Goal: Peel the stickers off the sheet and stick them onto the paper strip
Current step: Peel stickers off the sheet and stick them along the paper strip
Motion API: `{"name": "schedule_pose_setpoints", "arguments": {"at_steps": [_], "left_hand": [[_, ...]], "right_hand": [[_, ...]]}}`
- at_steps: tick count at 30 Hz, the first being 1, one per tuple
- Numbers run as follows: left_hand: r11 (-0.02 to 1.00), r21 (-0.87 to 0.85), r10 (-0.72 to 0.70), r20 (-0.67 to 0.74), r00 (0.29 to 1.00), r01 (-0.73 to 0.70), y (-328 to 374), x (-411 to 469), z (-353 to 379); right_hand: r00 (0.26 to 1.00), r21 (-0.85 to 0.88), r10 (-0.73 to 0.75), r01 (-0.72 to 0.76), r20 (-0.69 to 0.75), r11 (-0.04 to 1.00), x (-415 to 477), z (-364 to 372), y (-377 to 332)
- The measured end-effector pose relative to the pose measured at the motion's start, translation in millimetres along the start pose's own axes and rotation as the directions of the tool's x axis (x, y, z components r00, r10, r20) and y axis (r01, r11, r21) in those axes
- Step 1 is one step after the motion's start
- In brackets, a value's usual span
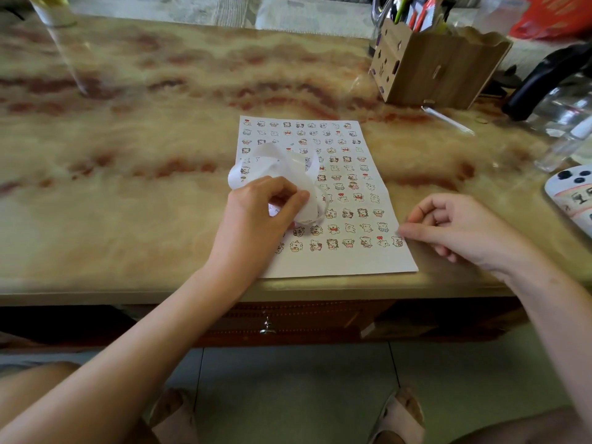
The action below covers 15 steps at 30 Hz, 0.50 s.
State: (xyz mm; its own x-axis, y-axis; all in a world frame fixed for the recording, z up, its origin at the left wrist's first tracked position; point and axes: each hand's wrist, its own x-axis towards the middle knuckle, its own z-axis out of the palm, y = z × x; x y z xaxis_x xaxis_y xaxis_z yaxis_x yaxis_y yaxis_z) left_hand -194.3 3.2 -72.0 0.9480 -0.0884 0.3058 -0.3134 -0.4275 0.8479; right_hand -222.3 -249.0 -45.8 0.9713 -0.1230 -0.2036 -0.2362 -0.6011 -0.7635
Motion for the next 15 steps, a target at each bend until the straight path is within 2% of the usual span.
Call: {"name": "schedule_pose_setpoints", "arguments": {"at_steps": [15], "left_hand": [[1.000, 0.022, -0.006, 0.008, 1.000, 0.006, 4.6, -1.2, -1.0]], "right_hand": [[0.998, -0.051, 0.010, -0.007, 0.059, 0.999, -1.5, 0.0, -3.3]]}}
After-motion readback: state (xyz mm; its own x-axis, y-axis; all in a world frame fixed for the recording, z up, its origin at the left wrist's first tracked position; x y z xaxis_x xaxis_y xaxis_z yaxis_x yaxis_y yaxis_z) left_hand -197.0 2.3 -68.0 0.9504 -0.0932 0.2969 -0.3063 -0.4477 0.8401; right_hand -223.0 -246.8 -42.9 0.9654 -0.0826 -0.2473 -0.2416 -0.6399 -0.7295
